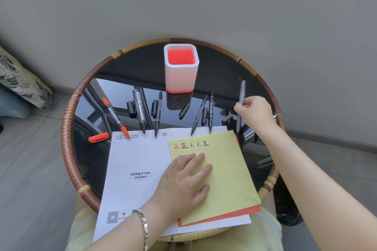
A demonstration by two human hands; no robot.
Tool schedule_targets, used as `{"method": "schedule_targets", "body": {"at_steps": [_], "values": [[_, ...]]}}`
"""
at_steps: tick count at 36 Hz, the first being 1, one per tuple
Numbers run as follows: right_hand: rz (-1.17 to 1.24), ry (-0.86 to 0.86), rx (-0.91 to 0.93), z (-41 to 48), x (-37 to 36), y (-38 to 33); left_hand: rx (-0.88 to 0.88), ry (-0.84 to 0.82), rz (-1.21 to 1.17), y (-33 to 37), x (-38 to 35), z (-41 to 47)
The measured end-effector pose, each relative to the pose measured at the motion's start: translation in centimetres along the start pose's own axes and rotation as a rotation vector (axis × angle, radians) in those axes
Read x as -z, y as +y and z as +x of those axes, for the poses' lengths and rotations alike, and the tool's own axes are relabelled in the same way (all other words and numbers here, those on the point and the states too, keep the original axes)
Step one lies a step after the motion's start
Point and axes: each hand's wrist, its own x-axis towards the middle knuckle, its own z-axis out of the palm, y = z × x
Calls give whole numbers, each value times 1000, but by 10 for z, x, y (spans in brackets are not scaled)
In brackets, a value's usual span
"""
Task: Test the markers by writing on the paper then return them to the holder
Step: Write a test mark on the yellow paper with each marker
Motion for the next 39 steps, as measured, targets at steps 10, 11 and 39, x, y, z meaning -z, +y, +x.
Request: {"method": "schedule_targets", "body": {"at_steps": [10, 11, 39], "values": [[327, 143, 319, -92, 13, 43, 11, -22, 12, 0, 0, 0], [304, 95, 287, -97, 8, 49, 12, -24, 12, 0, 0, 0], [203, 28, 140, -121, -38, 55, 14, -129, 63, -2, 8, -15]]}}
